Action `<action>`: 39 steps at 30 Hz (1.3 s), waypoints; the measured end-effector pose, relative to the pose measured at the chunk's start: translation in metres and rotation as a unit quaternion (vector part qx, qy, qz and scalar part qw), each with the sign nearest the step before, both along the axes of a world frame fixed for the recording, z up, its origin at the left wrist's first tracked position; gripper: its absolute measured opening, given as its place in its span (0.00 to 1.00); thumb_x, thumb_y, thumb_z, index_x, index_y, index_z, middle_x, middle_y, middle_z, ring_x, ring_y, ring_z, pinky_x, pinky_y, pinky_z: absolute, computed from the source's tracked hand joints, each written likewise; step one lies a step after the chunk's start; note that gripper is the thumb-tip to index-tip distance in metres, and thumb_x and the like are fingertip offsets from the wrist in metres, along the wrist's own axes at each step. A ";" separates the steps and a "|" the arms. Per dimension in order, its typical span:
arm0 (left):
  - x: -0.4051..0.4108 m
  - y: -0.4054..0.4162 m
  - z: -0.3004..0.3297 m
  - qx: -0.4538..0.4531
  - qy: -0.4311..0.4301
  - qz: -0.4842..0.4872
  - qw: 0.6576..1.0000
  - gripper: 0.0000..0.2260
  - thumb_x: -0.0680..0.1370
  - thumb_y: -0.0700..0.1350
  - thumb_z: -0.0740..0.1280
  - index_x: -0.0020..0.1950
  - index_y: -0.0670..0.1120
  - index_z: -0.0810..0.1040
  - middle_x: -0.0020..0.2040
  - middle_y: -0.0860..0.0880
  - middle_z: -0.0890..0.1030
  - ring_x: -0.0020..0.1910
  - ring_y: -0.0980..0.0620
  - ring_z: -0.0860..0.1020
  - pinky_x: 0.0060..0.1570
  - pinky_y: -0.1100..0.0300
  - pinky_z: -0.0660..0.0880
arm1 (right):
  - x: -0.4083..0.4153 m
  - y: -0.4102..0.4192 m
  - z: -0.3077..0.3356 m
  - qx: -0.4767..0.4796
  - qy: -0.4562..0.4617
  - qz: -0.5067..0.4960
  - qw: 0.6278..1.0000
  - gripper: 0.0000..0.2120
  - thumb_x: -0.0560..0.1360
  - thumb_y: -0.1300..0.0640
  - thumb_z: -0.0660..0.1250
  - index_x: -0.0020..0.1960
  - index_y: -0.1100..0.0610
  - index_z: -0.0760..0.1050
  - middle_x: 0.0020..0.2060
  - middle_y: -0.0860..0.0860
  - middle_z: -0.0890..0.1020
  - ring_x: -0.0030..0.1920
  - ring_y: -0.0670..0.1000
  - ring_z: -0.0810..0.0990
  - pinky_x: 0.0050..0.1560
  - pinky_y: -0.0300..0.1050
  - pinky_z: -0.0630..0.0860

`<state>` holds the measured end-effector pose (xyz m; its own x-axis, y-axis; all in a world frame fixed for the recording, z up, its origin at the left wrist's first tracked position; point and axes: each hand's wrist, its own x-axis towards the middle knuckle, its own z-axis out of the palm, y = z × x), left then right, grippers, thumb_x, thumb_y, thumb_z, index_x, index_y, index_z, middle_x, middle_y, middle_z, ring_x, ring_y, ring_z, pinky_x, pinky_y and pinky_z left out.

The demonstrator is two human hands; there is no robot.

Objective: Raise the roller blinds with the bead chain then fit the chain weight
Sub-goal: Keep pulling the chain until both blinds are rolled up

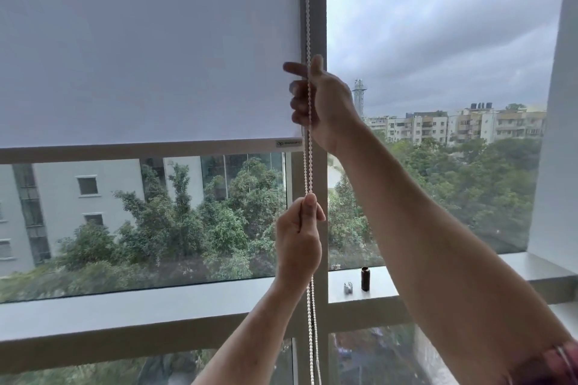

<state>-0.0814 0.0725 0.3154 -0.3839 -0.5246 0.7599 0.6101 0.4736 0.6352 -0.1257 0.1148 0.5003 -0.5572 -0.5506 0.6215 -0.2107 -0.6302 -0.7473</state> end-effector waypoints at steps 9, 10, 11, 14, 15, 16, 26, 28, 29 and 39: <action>0.011 -0.021 0.002 -0.052 -0.045 -0.063 0.996 0.21 0.78 0.61 0.59 0.35 0.50 0.81 0.22 0.54 0.66 0.22 0.53 0.63 0.24 0.59 0.58 | 0.011 -0.001 -0.011 -0.110 0.029 -0.013 0.993 0.21 0.85 0.49 0.53 0.34 0.51 0.68 0.19 0.43 0.65 0.18 0.44 0.58 0.20 0.32 0.57; 0.012 -0.025 0.007 -0.064 -0.066 -0.059 0.994 0.23 0.77 0.64 0.58 0.37 0.49 0.82 0.23 0.50 0.69 0.23 0.52 0.66 0.24 0.58 0.62 | 0.010 0.001 -0.015 -0.115 0.038 -0.022 0.992 0.21 0.85 0.50 0.53 0.34 0.52 0.68 0.19 0.43 0.66 0.18 0.44 0.58 0.20 0.32 0.57; 0.013 -0.030 0.015 -0.072 -0.083 -0.044 0.993 0.26 0.76 0.68 0.56 0.40 0.49 0.83 0.26 0.47 0.75 0.24 0.51 0.71 0.25 0.59 0.69 | 0.008 0.002 -0.019 -0.117 0.045 -0.031 0.992 0.21 0.85 0.50 0.53 0.35 0.52 0.69 0.19 0.43 0.66 0.18 0.44 0.59 0.20 0.33 0.57; 0.014 -0.040 0.052 -0.024 -0.079 -0.015 0.996 0.28 0.77 0.68 0.49 0.49 0.51 0.81 0.42 0.44 0.83 0.42 0.52 0.82 0.41 0.59 0.79 | 0.009 0.005 -0.034 -0.109 0.050 -0.061 0.991 0.22 0.85 0.50 0.53 0.34 0.52 0.69 0.20 0.44 0.66 0.18 0.44 0.59 0.19 0.34 0.58; 0.015 -0.041 0.067 -0.009 -0.068 -0.026 0.997 0.27 0.79 0.65 0.49 0.52 0.49 0.80 0.46 0.42 0.83 0.46 0.48 0.82 0.44 0.56 0.80 | 0.009 0.005 -0.039 -0.105 0.051 -0.070 0.991 0.22 0.85 0.50 0.54 0.34 0.52 0.70 0.20 0.45 0.67 0.18 0.44 0.60 0.19 0.34 0.58; 0.016 -0.040 0.081 -0.005 -0.059 -0.036 0.998 0.26 0.81 0.62 0.50 0.54 0.46 0.80 0.49 0.40 0.83 0.49 0.45 0.82 0.46 0.54 0.80 | 0.009 0.005 -0.045 -0.103 0.054 -0.078 0.990 0.22 0.85 0.51 0.54 0.33 0.52 0.70 0.20 0.45 0.67 0.18 0.44 0.61 0.18 0.34 0.59; 0.013 0.009 0.181 0.019 -0.020 -0.087 0.996 0.14 0.84 0.50 0.57 0.50 0.44 0.79 0.30 0.51 0.71 0.24 0.56 0.69 0.24 0.61 0.66 | 0.016 -0.010 -0.124 -0.065 0.046 -0.095 0.992 0.22 0.83 0.51 0.56 0.31 0.49 0.68 0.23 0.50 0.63 0.21 0.45 0.58 0.22 0.44 0.53; 0.006 0.016 0.174 0.030 0.001 -0.025 0.999 0.16 0.85 0.48 0.57 0.42 0.47 0.79 0.27 0.52 0.67 0.23 0.56 0.64 0.25 0.61 0.60 | 0.014 -0.010 -0.135 -0.053 0.050 -0.092 0.993 0.19 0.80 0.51 0.57 0.30 0.48 0.68 0.21 0.49 0.63 0.20 0.45 0.57 0.22 0.43 0.52; 0.004 0.017 0.167 0.023 0.018 -0.001 1.000 0.17 0.85 0.47 0.57 0.40 0.47 0.78 0.26 0.53 0.67 0.23 0.56 0.64 0.26 0.61 0.60 | 0.011 -0.009 -0.139 -0.047 0.045 -0.082 0.995 0.19 0.79 0.52 0.57 0.30 0.48 0.68 0.21 0.47 0.63 0.20 0.45 0.57 0.21 0.41 0.52; 0.002 0.016 0.103 -0.020 0.057 0.027 0.998 0.16 0.84 0.41 0.58 0.37 0.50 0.75 0.28 0.61 0.79 0.25 0.65 0.75 0.24 0.73 0.69 | -0.024 0.016 -0.097 0.009 0.043 -0.141 0.989 0.26 0.84 0.41 0.48 0.54 0.53 0.81 0.47 0.61 0.85 0.44 0.49 0.83 0.47 0.47 0.75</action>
<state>-0.0796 0.0887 0.4184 -0.2660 -0.5106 0.8177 0.6495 0.5318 0.5434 -0.1496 0.1304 0.4035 -0.6362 -0.3930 0.6640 -0.4388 -0.5235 -0.7303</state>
